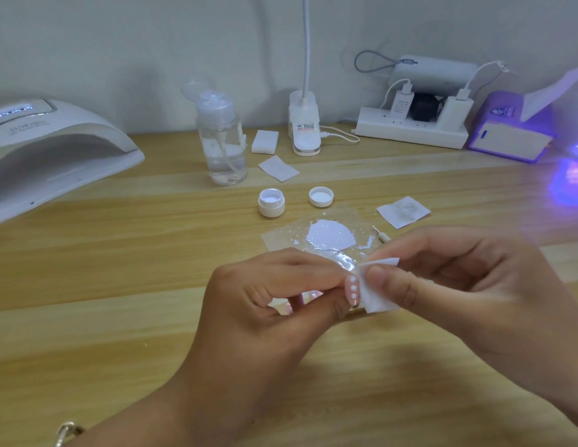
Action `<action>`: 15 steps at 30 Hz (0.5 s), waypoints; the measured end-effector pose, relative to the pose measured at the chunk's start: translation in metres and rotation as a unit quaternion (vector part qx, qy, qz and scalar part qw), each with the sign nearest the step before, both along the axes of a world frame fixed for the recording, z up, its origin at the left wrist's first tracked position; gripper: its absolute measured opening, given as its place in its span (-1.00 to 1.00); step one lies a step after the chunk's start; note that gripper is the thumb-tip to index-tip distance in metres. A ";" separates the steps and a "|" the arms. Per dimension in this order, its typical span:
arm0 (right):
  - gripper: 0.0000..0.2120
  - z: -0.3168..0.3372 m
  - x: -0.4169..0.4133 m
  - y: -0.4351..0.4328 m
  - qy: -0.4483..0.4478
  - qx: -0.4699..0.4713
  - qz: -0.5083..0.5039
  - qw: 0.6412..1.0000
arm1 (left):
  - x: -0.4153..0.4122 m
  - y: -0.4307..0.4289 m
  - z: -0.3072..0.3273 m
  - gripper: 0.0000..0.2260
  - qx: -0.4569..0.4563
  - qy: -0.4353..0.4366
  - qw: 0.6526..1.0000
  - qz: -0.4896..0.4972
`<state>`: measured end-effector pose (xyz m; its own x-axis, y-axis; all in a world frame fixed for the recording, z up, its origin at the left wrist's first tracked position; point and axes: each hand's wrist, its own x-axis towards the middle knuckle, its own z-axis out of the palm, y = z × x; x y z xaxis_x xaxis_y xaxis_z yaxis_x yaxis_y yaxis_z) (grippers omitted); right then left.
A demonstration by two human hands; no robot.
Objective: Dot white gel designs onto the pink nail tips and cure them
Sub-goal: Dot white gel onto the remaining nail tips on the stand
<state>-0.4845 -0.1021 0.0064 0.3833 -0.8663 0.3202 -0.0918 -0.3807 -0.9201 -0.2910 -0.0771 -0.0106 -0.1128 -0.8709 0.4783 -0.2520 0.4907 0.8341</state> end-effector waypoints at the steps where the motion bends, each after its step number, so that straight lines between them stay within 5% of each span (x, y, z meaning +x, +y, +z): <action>1: -0.91 0.000 0.000 -0.001 -0.013 0.006 -0.007 1.000 | 0.000 0.000 0.000 -0.97 0.000 -0.001 1.000 0.002; 15: -0.89 0.001 0.000 0.001 0.017 -0.019 0.008 1.000 | 0.000 0.000 0.002 -0.97 0.012 0.022 1.000 -0.004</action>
